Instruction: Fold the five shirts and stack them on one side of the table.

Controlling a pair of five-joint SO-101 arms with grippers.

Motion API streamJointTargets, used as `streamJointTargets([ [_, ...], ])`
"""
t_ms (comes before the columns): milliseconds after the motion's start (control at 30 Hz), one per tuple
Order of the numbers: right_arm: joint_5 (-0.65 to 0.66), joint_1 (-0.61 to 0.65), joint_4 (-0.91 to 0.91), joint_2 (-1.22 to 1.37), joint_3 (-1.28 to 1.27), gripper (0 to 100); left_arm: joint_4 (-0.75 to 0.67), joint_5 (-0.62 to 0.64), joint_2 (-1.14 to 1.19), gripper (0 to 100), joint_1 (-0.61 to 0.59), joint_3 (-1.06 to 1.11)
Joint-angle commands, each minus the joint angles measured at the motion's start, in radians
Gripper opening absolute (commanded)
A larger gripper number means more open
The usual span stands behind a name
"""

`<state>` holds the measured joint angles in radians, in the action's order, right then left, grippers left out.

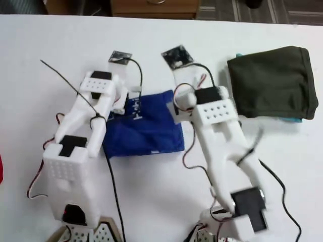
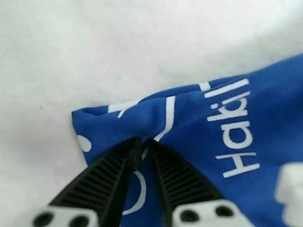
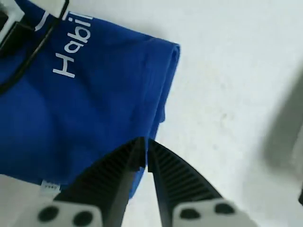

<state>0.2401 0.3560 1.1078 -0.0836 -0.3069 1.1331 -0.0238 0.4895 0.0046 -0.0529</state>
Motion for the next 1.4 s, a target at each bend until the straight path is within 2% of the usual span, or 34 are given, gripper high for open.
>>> streamJointTargets([
  [0, -0.009, 0.036, -0.097, 0.104, 0.029, 2.1, -0.006, 0.006, -0.012, 5, -0.014, -0.036],
  [100, -0.009, 0.047, -0.148, 0.208, 0.061, 2.1, -0.006, 0.006, -0.009, 5, -0.018, -0.036],
  [267, -0.003, 0.021, -0.125, 0.312, 0.097, 2.0, -0.006, 0.006, -0.009, 5, -0.018, -0.036],
  [500, 0.0, -0.056, -0.079, 0.329, 0.092, 2.0, -0.006, 0.006, -0.009, 5, -0.02, -0.036],
  [900, 0.002, -0.067, 0.051, 0.302, 0.11, 2.0, -0.006, 0.008, -0.017, 5, -0.052, -0.036],
  [1133, -0.009, -0.058, -0.022, 0.197, 0.252, 2.0, -0.006, 0.006, -0.017, 5, -0.046, -0.036],
  [1367, -0.009, -0.004, -0.082, 0.366, 0.364, 2.1, -0.006, 0.006, -0.017, 5, -0.046, -0.036],
])
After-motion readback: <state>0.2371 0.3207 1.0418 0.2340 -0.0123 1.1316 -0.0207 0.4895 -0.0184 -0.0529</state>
